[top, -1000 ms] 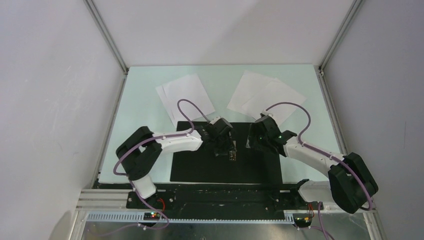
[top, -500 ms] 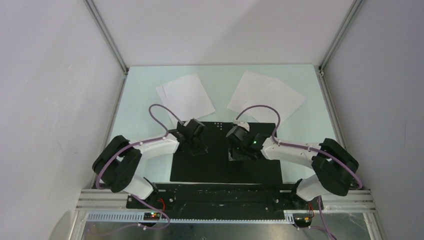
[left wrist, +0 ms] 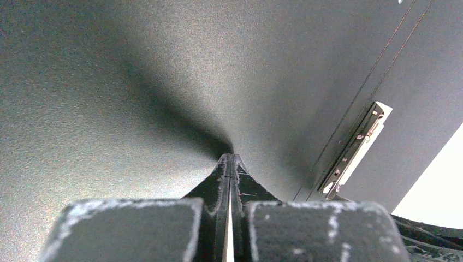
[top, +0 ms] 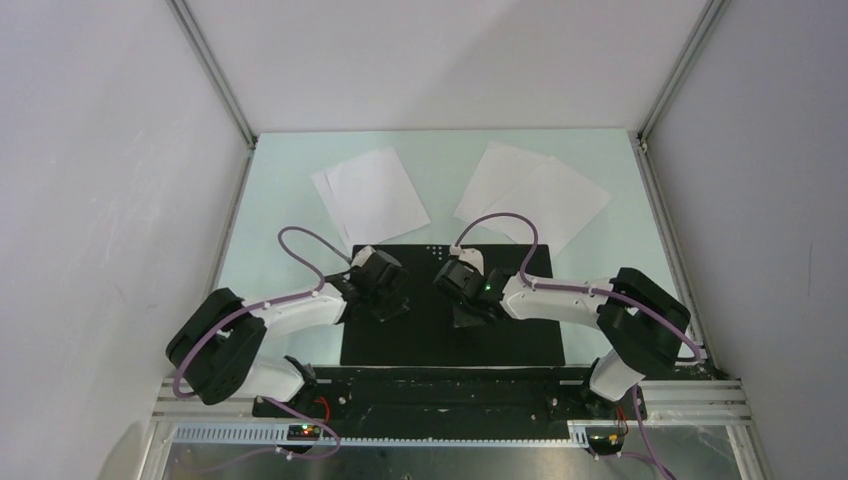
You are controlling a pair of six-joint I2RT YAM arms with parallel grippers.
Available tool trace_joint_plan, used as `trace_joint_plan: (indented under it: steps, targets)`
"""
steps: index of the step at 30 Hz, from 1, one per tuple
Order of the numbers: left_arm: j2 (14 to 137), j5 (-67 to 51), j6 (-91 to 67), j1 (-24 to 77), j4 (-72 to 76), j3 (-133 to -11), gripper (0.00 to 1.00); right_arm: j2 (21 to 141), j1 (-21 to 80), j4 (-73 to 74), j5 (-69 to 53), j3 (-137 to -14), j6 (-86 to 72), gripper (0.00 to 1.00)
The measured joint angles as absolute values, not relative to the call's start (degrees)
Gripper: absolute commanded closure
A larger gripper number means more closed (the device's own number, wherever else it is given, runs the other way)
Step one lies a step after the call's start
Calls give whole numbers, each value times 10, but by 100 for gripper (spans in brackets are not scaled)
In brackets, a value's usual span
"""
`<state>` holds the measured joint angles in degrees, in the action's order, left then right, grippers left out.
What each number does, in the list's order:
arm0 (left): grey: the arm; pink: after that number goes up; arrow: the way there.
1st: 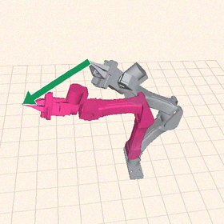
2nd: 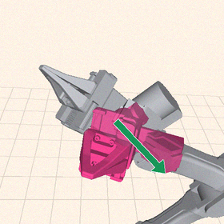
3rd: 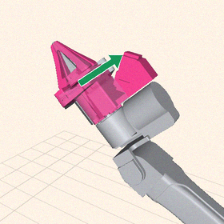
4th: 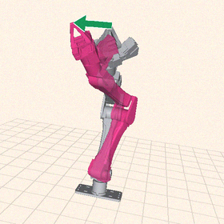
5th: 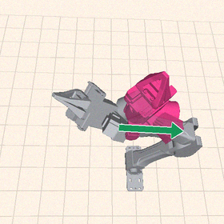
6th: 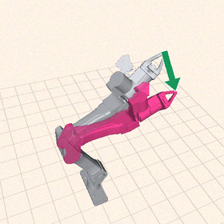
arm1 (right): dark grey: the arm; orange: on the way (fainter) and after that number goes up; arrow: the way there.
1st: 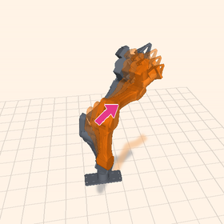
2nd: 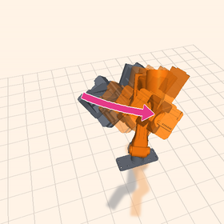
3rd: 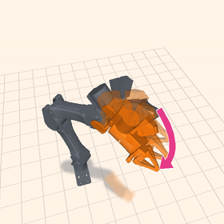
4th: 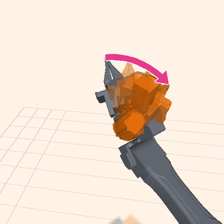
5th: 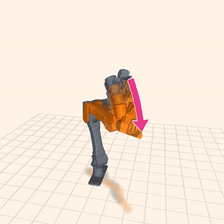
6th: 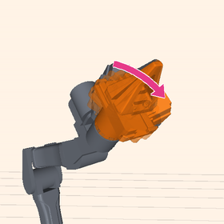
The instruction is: Put the files into the folder
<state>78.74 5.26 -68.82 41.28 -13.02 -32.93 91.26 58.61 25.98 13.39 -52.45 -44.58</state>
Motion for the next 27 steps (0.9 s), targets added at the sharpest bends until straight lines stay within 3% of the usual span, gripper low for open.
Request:
trace_joint_plan:
  steps: [16, 27]
  targets:
    - [781, 89, -760, 453, -121, -317, 100, 924, 592, 285, 166, -550, -447, 76]
    - [780, 89, -765, 453, -119, -316, 100, 955, 595, 290, 182, -576, -448, 83]
